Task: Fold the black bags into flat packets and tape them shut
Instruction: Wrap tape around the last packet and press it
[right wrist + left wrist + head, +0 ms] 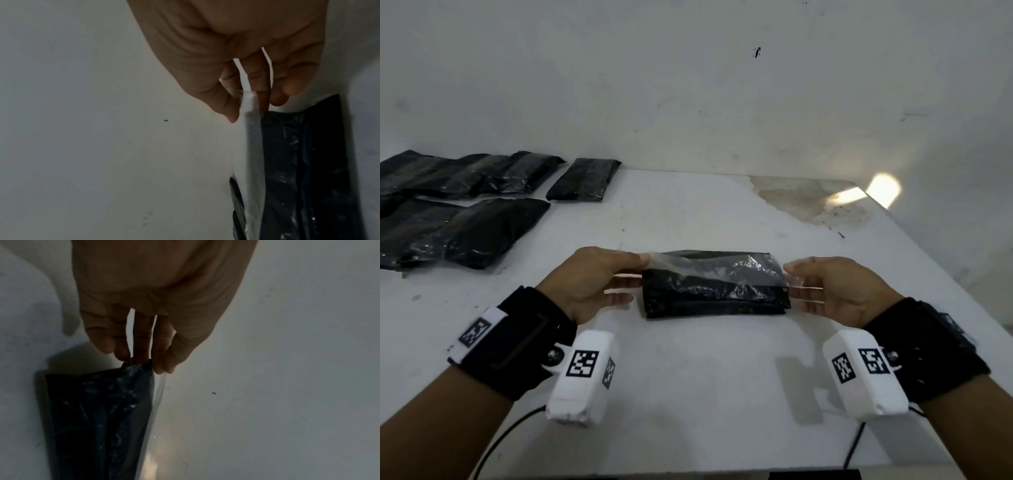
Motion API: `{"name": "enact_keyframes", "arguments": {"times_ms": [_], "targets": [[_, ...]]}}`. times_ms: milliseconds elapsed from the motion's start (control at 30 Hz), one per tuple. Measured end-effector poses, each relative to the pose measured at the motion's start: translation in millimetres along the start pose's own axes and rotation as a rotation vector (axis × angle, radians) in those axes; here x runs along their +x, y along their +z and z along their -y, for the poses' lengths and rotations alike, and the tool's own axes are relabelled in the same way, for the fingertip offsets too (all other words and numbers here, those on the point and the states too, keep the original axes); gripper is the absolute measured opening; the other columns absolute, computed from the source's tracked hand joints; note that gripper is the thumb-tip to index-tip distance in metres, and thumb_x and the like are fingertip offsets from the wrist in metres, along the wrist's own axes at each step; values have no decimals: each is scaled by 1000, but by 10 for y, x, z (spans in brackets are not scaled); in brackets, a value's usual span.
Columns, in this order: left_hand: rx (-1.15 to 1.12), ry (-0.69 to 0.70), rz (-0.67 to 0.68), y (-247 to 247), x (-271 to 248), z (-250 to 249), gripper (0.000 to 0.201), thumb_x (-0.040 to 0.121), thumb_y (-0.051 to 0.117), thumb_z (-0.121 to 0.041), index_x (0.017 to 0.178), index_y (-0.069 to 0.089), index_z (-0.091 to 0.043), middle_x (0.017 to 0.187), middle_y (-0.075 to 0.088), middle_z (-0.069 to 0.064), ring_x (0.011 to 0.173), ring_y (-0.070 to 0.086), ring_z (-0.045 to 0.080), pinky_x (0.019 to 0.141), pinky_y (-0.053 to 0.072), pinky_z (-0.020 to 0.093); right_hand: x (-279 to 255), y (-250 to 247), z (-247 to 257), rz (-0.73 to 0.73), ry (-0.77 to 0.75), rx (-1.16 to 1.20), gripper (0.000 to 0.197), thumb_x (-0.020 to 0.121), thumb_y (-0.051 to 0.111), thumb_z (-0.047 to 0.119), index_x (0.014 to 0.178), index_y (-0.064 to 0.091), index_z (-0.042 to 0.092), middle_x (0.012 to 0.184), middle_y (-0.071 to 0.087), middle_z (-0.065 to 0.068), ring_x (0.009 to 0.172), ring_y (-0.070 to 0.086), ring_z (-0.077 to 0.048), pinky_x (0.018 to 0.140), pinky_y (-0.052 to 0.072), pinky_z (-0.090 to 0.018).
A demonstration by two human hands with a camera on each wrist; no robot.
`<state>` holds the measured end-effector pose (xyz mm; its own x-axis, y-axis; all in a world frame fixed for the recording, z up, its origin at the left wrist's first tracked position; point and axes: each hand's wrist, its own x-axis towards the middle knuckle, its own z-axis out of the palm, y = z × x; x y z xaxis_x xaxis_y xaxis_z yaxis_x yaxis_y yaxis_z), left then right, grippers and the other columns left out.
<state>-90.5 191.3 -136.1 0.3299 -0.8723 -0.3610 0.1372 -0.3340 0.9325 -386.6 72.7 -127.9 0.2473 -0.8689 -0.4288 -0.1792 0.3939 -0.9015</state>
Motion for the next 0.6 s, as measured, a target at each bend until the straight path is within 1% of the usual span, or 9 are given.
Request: {"name": "enact_keyframes", "arguments": {"times_ms": [100, 233, 300, 367, 433, 500, 533, 600], "targets": [[-81, 17, -6, 0, 18, -16, 16, 86, 70, -20, 96, 74, -8, 94, 73, 7, 84, 66, 19, 72, 50, 31, 36, -20, 7, 34, 25, 60, 6, 86, 69, 12, 82, 65, 14, 75, 69, -5, 66, 64, -19, 60, 48, -29], [-67, 98, -21, 14, 37, 2, 13, 86, 70, -18, 90, 73, -7, 91, 74, 6, 85, 67, 20, 75, 50, 33, 65, 3, -8, 45, 25, 113, 10, 89, 66, 12, 80, 62, 14, 66, 67, -2, 55, 65, -15, 49, 51, -25], [-7, 129, -39, 17, 43, 27, 16, 87, 70, -18, 93, 72, -3, 91, 75, 8, 86, 68, 22, 72, 49, 33, 72, 22, -24, 35, 18, 123, 13, 90, 65, 10, 79, 61, 14, 68, 66, -3, 55, 65, -16, 47, 51, -24], [39, 156, -59, 9, 45, 62, 18, 86, 72, -18, 91, 72, 0, 90, 73, 9, 83, 63, 23, 66, 47, 33, 74, 23, -42, 30, 2, 118, 12, 90, 65, 10, 80, 62, 14, 74, 66, -4, 61, 65, -18, 51, 52, -25], [70, 215, -97, -12, 41, 82, 21, 83, 75, -18, 88, 74, 3, 88, 67, 10, 79, 54, 19, 62, 42, 31, 64, 10, -49, 10, -44, 127, 10, 86, 69, 8, 79, 63, 13, 74, 63, -4, 65, 62, -18, 57, 50, -28], [95, 306, -108, -29, 29, 75, 32, 80, 77, -19, 88, 71, 12, 86, 61, 13, 78, 50, 17, 61, 39, 30, 42, -7, -40, -12, -130, 161, 10, 76, 73, 7, 76, 64, 12, 71, 61, -2, 63, 57, -15, 60, 45, -28], [95, 348, -107, -33, 24, 64, 39, 79, 78, -18, 88, 67, 17, 85, 60, 14, 78, 50, 17, 60, 39, 30, 27, -10, -33, -14, -176, 186, 10, 71, 74, 8, 75, 65, 10, 70, 60, -2, 63, 56, -15, 61, 44, -28], [92, 424, -95, -29, -10, 22, 45, 75, 81, -17, 84, 62, 22, 81, 59, 10, 76, 49, 21, 62, 39, 31, 6, -12, -23, -15, -268, 225, 8, 71, 72, 5, 74, 64, 6, 67, 60, -3, 63, 55, -14, 61, 44, -27]]}}
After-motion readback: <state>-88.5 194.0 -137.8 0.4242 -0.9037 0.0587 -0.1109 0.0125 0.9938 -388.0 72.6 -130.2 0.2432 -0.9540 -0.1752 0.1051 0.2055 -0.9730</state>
